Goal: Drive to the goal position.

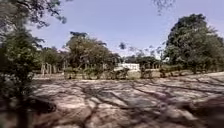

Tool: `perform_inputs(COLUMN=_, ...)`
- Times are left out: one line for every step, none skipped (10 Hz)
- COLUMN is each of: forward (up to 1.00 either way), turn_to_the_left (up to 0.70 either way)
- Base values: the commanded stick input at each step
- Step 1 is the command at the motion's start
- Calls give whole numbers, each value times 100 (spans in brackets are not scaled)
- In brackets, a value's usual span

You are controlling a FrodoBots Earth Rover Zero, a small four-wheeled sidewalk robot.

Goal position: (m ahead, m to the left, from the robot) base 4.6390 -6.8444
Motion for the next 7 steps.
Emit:
perform_inputs(forward=50, turn_to_the_left=-23)
perform_inputs(forward=50, turn_to_the_left=-50)
perform_inputs(forward=50, turn_to_the_left=-50)
perform_inputs(forward=50, turn_to_the_left=-50)
perform_inputs(forward=50, turn_to_the_left=-50)
perform_inputs(forward=50, turn_to_the_left=-50)
perform_inputs(forward=50, turn_to_the_left=-2)
